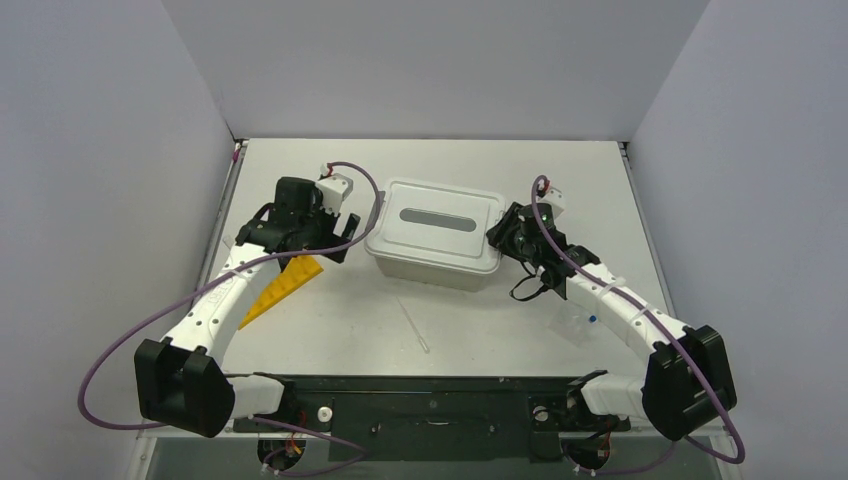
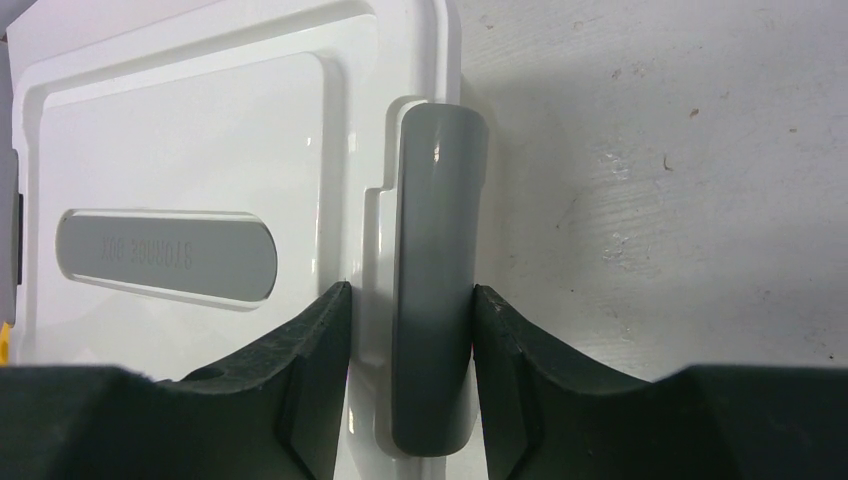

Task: Organize the chemistry lab equipment
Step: Move the storage box to the center of the board.

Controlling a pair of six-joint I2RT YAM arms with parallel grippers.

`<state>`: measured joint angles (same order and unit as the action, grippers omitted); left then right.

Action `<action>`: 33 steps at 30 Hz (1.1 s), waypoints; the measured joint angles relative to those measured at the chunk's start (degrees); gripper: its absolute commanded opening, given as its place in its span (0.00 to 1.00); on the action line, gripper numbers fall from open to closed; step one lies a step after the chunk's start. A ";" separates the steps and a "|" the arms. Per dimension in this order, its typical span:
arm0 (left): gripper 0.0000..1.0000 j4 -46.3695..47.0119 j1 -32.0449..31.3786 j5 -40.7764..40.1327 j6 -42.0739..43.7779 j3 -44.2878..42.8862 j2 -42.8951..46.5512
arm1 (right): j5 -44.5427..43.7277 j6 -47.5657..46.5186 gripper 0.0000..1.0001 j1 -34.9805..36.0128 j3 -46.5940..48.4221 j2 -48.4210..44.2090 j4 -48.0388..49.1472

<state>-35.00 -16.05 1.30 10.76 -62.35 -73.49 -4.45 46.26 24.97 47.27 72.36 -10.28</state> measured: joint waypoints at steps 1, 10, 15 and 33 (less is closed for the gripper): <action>0.97 -0.02 0.00 0.00 0.00 0.02 0.00 | -0.07 -0.22 0.25 0.00 0.22 0.09 -0.33; 0.97 -0.33 0.00 0.02 0.33 0.22 0.22 | -0.09 -1.36 0.14 -0.37 1.07 0.46 -1.51; 0.97 -0.37 -0.02 0.04 0.31 0.22 0.22 | -0.11 -2.40 0.00 -0.94 2.80 1.49 -3.34; 0.97 -0.39 -0.04 1.70 -1.20 1.27 0.59 | -1.38 -9.46 0.58 -3.45 12.00 8.04 -10.05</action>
<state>-35.40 -16.10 3.01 9.56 -61.08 -72.90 -5.82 36.80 21.52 59.27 80.40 -20.34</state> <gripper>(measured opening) 0.968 0.379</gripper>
